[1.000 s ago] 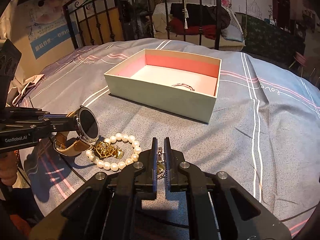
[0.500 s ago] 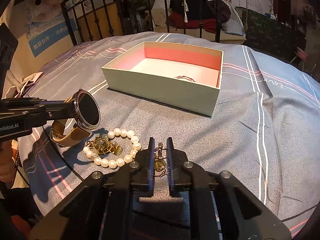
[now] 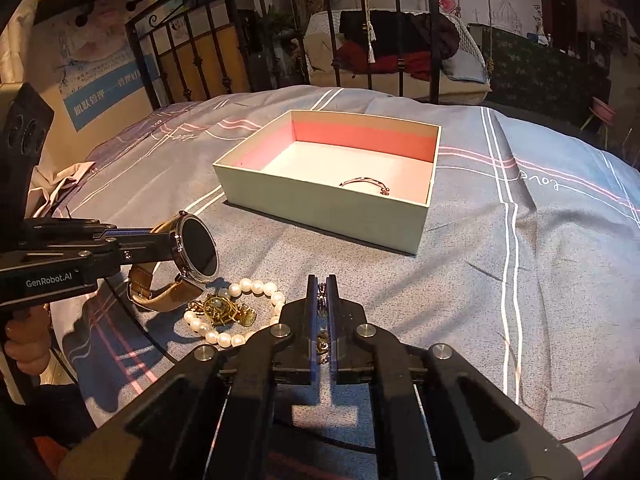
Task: Organize jewelry
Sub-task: 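Carry the watch and earring into the box and open both tools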
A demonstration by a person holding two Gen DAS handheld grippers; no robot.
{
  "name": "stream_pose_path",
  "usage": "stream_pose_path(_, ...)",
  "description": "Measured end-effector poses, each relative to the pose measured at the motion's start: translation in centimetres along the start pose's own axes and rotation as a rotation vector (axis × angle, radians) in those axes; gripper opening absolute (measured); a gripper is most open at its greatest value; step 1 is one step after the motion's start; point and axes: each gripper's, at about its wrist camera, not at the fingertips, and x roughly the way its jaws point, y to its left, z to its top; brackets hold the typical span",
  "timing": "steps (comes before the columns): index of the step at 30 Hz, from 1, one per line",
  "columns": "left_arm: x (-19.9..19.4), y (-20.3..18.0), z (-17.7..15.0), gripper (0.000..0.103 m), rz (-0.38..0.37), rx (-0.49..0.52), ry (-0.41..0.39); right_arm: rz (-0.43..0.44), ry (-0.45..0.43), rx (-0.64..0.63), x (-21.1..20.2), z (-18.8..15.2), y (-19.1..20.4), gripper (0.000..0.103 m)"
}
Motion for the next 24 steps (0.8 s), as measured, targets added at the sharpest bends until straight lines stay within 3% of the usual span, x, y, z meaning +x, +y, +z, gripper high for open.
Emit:
stream_pose_path(11,0.3,-0.1,0.9,0.008,0.001,0.006,-0.003,-0.008,-0.047,-0.015,-0.7,1.5,0.1,0.005)
stream_pose_path(24,2.5,-0.3,9.7,0.008,0.025,0.015,-0.085,-0.018,-0.134,0.014,1.0,10.0,-2.0,0.005)
